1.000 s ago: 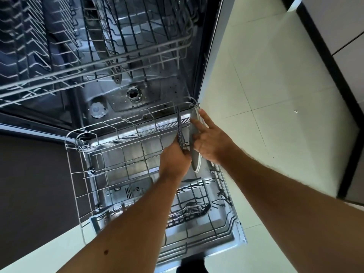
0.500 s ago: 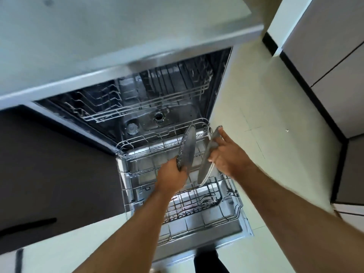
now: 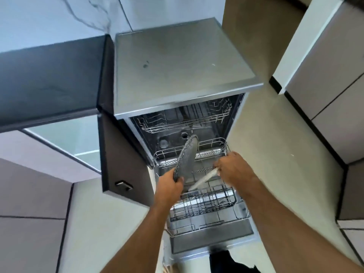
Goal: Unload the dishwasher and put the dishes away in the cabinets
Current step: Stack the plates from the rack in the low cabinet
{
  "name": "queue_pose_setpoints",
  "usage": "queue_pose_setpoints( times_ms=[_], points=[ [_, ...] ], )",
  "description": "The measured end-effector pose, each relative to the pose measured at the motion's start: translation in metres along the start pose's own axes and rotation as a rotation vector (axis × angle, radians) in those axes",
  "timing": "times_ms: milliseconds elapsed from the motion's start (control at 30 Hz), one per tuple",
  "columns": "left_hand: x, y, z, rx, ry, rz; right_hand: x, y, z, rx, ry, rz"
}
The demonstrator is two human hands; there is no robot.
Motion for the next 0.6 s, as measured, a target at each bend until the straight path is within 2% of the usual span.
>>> queue_pose_setpoints(
  times_ms=[233,467,600],
  points=[
    [-0.033,-0.012,-0.065,-0.128,0.11,0.023,-0.015,-0.029,-0.038,0.294,-0.051,0.167],
    [-0.052,-0.043,-0.115,-0.291,0.163,0.046,-0.032,-0.051,-0.057,0.57,0.016,0.27],
    [-0.067,-0.068,-0.133,-0.346,0.161,0.015,-0.043,-0.072,-0.056,0.63,0.049,0.314]
  ],
)
Point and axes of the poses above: each hand's wrist, its own x-axis towards the middle knuckle, its own z-axis out of the palm, y = z × x, the point moved 7 cm from there along x, towards the middle knuckle, and after that the axes turned 3 degrees about z, right-handed, at the moved point
